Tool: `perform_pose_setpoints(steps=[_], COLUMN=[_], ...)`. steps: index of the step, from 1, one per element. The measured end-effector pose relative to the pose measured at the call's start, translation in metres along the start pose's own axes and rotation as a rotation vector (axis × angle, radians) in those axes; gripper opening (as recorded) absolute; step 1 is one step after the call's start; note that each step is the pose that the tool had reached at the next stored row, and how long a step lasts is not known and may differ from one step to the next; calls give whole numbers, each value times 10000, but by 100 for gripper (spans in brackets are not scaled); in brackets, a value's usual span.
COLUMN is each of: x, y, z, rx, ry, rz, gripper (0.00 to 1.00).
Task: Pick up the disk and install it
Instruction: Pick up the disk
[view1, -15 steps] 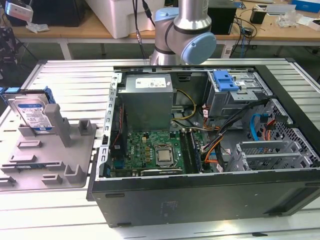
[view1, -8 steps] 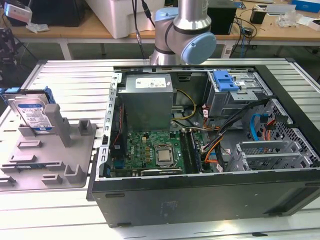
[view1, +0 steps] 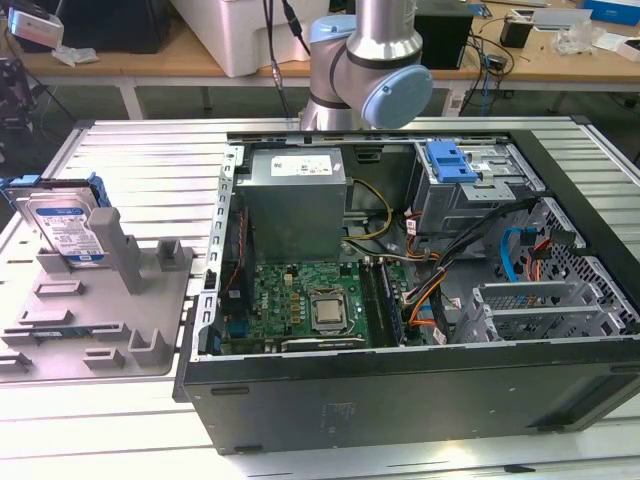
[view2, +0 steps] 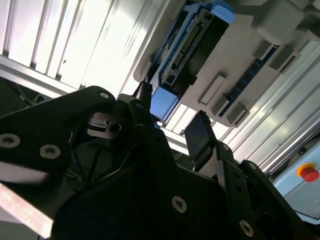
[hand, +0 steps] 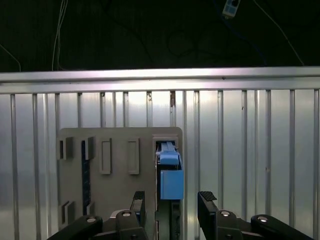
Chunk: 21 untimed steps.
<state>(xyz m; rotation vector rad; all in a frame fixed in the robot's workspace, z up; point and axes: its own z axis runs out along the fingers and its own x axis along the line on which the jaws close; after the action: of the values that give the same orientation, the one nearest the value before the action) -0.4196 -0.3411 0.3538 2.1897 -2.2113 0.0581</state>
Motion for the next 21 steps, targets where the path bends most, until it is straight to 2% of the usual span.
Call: perform_pose_setpoints(steps=[8,21], x=[-3,-8], y=[48,50], z=[43,125], rx=[5,27], ry=[-16,-22], rz=[-146,-598], gripper=[54,54])
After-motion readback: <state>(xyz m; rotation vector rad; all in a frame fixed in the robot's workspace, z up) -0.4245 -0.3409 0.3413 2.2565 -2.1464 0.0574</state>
